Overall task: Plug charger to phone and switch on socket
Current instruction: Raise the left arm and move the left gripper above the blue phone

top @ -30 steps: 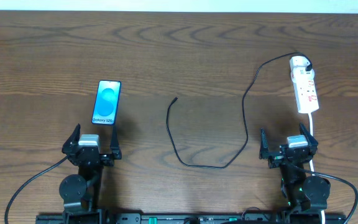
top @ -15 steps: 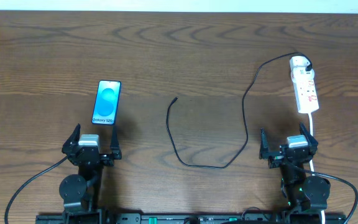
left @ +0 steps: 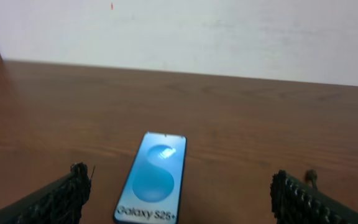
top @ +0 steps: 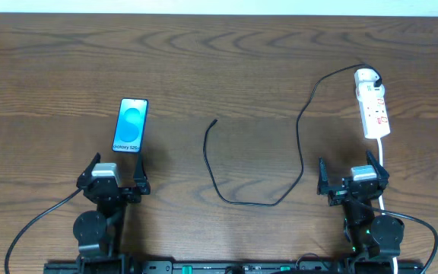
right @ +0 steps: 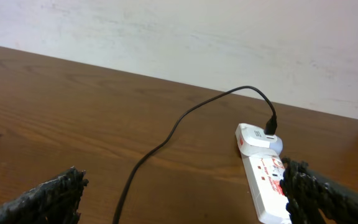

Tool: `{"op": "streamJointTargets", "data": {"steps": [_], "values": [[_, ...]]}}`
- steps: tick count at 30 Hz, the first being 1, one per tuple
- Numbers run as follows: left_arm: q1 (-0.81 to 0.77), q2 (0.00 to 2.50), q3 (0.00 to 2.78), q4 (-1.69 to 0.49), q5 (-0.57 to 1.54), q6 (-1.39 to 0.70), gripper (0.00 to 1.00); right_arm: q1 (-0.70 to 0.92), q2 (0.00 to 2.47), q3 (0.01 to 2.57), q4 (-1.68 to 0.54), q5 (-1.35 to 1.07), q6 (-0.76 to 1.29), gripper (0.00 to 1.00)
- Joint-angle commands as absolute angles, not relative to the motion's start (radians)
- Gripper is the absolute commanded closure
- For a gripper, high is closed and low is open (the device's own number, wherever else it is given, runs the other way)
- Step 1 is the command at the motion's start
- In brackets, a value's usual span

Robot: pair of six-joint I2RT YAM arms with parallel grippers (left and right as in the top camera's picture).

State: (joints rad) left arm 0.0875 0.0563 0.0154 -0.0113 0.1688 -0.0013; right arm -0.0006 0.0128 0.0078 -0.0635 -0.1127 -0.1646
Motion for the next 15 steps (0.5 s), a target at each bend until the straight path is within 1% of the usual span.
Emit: {"op": "streamJointTargets", "data": {"steps": [1, 15], "values": [[0.082, 0.09, 0.004, -0.043, 0.171, -0.048, 0.06, -0.008, 0.011, 0.006, -0.066, -0.118, -0.15, 0.01], [0.082, 0.115, 0.023, -0.017, 0.171, -0.047, 0.06, -0.008, 0.011, 0.006, -0.066, -0.118, -0.15, 0.01]]}}
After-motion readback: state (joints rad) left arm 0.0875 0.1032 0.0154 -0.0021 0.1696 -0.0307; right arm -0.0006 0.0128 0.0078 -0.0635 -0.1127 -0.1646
